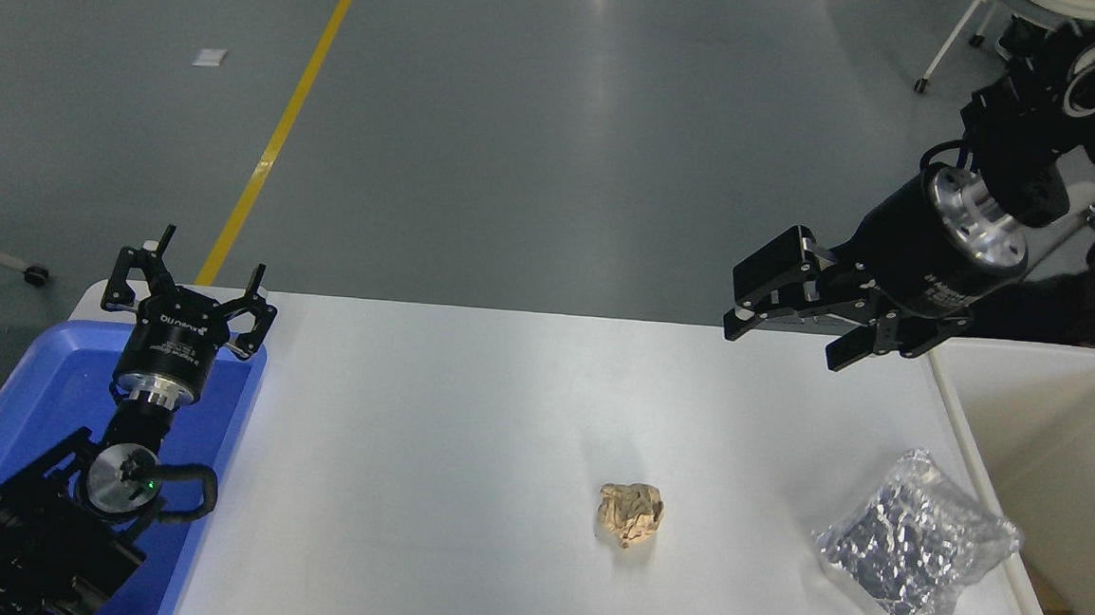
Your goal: Pick up paper cup place in dustbin
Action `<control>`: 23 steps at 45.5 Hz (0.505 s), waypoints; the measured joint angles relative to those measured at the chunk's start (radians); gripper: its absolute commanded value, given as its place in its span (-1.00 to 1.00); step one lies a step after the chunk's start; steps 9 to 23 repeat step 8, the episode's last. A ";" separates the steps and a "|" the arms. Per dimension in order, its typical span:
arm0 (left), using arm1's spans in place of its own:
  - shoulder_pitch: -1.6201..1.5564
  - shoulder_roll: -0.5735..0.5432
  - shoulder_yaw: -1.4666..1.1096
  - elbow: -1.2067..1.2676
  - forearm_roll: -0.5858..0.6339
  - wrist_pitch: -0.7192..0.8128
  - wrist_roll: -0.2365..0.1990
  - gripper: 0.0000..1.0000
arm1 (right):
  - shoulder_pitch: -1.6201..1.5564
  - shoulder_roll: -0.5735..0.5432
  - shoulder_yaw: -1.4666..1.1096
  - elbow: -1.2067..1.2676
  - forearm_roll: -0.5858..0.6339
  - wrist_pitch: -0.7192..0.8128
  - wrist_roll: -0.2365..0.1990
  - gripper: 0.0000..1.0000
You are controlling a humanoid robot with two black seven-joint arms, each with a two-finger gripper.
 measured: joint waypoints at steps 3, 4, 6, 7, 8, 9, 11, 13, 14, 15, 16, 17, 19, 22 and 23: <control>0.000 0.000 0.000 0.000 0.000 0.000 0.000 1.00 | 0.017 0.024 0.000 0.007 0.020 0.003 -0.001 1.00; 0.000 0.000 0.000 0.000 0.000 0.000 0.000 1.00 | 0.021 0.030 0.000 0.009 0.025 0.004 -0.001 1.00; 0.000 0.000 0.000 0.000 0.000 0.000 0.000 1.00 | 0.029 0.039 -0.002 0.011 0.033 0.006 -0.002 1.00; 0.000 0.000 0.000 0.000 0.000 0.000 -0.001 1.00 | 0.032 0.043 -0.003 0.013 0.037 0.006 -0.002 1.00; 0.000 0.000 0.000 0.000 0.000 0.000 -0.001 1.00 | 0.035 0.048 -0.004 0.014 0.042 0.007 -0.002 1.00; 0.000 0.000 0.000 0.000 0.000 0.000 -0.001 1.00 | 0.035 0.048 -0.004 0.014 0.042 0.007 -0.002 1.00; 0.000 0.000 0.000 0.000 0.000 0.000 -0.001 1.00 | 0.035 0.048 -0.004 0.014 0.042 0.007 -0.002 1.00; 0.000 0.000 0.000 0.000 0.000 0.000 -0.001 1.00 | 0.035 0.048 -0.004 0.014 0.042 0.007 -0.002 1.00; 0.000 0.000 0.000 0.000 0.000 0.000 -0.001 1.00 | 0.035 0.048 -0.004 0.014 0.042 0.007 -0.002 1.00; 0.000 0.000 0.000 0.000 0.000 0.000 -0.001 1.00 | 0.035 0.048 -0.004 0.014 0.042 0.007 -0.002 1.00; 0.000 0.000 0.000 0.000 0.000 0.000 -0.001 1.00 | 0.035 0.048 -0.004 0.014 0.042 0.007 -0.002 1.00; 0.000 0.000 0.000 0.000 0.000 0.000 -0.001 1.00 | 0.035 0.048 -0.004 0.014 0.042 0.007 -0.002 1.00; 0.000 0.000 0.000 0.000 0.000 0.000 -0.001 1.00 | 0.035 0.048 -0.004 0.014 0.042 0.007 -0.002 1.00; 0.000 0.000 0.000 0.000 0.000 0.000 -0.001 1.00 | 0.035 0.048 -0.004 0.014 0.042 0.007 -0.002 1.00; 0.000 0.000 0.000 0.000 0.000 0.000 -0.001 1.00 | 0.035 0.048 -0.004 0.014 0.042 0.007 -0.002 1.00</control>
